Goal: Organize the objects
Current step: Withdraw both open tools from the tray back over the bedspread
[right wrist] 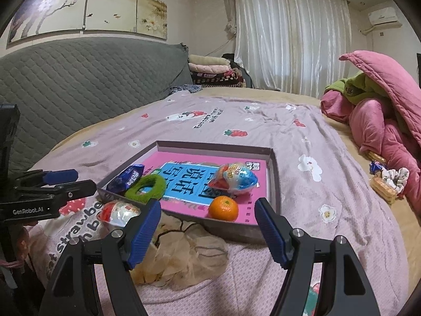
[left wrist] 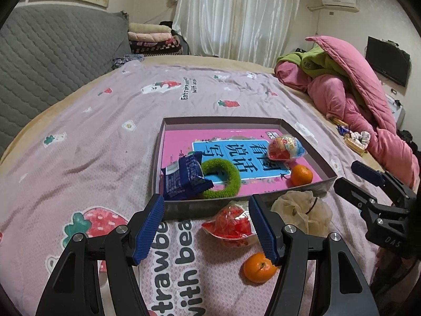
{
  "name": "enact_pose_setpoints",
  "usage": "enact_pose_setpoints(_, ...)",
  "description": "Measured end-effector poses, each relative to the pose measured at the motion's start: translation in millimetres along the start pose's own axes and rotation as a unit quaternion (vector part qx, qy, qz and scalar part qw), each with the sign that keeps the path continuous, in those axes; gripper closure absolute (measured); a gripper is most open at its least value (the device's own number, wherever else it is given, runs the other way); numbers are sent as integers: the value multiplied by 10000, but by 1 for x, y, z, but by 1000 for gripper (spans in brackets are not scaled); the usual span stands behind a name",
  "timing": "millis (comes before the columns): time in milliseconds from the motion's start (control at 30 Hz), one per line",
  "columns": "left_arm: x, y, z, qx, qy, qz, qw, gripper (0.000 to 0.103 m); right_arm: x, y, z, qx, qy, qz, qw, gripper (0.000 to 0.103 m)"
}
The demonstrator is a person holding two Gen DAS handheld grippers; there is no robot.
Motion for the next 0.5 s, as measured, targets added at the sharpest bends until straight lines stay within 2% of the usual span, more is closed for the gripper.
enact_pose_setpoints(500, 9, -7, -6, 24, 108, 108, 9999, 35, 12, 4, -5, -117, 209, -154, 9996, 30)
Point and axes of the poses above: each gripper's, at about its wrist camera, not at the fingertips, and z roughly the way its jaws point, y to its left, x to its underside, the point moved 5 cm from there along z, roughly the way its jaws point, and after that the axes turned 14 degrees about -y, right-handed, at the moved point
